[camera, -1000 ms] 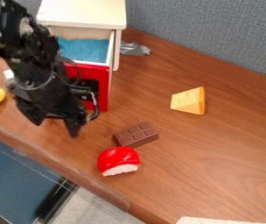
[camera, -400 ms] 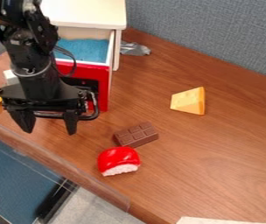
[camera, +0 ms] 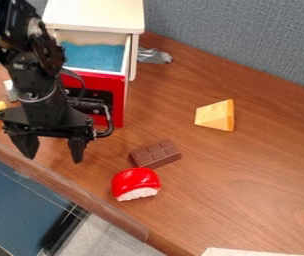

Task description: Close the drawer

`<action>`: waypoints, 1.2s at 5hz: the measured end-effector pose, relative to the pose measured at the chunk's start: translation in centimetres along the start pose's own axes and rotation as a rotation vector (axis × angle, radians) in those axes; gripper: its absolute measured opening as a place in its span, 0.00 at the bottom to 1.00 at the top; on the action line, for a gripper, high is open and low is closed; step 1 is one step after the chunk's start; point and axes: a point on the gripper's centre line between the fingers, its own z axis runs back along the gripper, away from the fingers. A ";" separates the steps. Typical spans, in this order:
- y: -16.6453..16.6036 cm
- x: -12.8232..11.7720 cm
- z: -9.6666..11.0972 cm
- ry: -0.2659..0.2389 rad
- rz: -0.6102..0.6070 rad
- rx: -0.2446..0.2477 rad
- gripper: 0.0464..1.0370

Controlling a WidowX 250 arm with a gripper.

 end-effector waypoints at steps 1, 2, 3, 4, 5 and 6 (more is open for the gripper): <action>0.3 0.1 -0.5 -0.006 -0.004 0.007 0.96; 0.5 0.4 -0.8 -0.019 -0.003 0.001 0.96; 0.7 1.7 -1.0 -0.034 -0.002 0.000 0.96; 0.8 2.4 -1.3 -0.030 0.008 0.000 0.96; 0.8 3.5 -1.8 -0.027 0.011 0.002 0.96; 0.9 5.3 -2.4 -0.046 0.032 0.016 0.96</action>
